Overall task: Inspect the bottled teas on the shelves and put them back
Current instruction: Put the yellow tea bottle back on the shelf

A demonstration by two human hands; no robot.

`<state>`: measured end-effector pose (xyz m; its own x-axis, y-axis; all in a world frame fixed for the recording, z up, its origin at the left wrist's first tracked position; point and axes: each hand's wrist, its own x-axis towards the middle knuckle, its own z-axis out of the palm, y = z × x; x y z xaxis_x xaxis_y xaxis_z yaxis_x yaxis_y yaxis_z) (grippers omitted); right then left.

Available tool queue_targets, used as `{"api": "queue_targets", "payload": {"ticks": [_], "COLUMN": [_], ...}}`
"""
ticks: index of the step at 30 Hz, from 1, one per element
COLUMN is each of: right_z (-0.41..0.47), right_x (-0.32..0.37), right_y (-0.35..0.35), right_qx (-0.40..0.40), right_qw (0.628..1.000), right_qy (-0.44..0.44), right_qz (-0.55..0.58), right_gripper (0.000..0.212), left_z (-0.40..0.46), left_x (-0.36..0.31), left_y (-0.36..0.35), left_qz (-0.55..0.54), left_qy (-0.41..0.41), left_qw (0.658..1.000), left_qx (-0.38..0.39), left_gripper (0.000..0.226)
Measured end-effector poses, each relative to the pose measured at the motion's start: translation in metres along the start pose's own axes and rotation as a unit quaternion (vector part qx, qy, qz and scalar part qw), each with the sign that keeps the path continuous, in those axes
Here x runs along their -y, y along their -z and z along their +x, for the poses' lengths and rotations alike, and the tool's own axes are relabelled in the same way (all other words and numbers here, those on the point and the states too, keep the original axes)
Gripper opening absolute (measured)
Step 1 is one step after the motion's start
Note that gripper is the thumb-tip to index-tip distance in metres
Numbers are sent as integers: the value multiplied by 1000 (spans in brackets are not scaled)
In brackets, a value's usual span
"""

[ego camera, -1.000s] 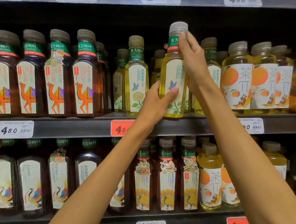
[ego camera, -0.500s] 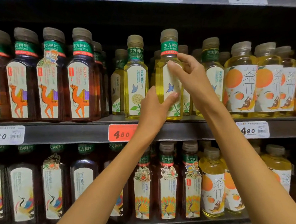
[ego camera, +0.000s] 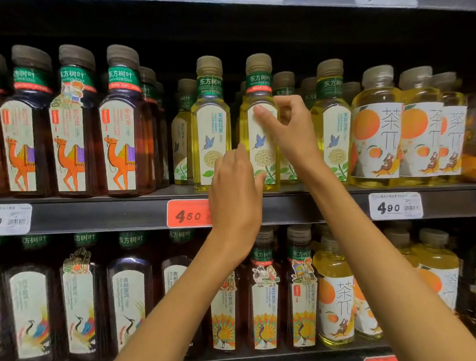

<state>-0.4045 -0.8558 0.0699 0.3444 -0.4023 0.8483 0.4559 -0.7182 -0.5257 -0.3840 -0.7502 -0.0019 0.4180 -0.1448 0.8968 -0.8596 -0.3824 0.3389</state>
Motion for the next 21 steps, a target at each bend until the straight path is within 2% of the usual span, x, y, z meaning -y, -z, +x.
{"api": "queue_targets", "payload": {"ticks": [3,7,10,12,14,17,19,21], "right_z": [1,0,-3,-7,-8,3,16,27], "right_x": [-4,-4,-1,4,7,6,4,1], "right_y": [-1,-1,4,12,26,55,69,75], "right_qx": [10,49,72,31,-59,-149,-146,-114], "right_qw": [1000,998,997,995,982,953,936,920], "right_qy": [-3,-26,-21,45,127,158,141,141], "right_qz": [-12,4,-30,-89,-125,-213,-288,-346], "right_gripper": [39,47,47,44,40,36,40,45], "left_z": [-3,-1,2,3,5,6,7,10], "left_x": [2,4,4,4,1,-15,-30,-45], "left_y": [-1,-1,0,1,4,5,1,-10], "left_qz": [29,-2,-17,-27,-29,-35,-62,-99], "left_qy": [-16,-9,-2,2,-7,-57,-93,-106], "left_qw": [999,1000,1000,1000,1000,997,994,988], "left_qx": [-3,1,8,11,0,-24,-4,52], "left_gripper": [51,54,54,52,49,44,44,50]}}
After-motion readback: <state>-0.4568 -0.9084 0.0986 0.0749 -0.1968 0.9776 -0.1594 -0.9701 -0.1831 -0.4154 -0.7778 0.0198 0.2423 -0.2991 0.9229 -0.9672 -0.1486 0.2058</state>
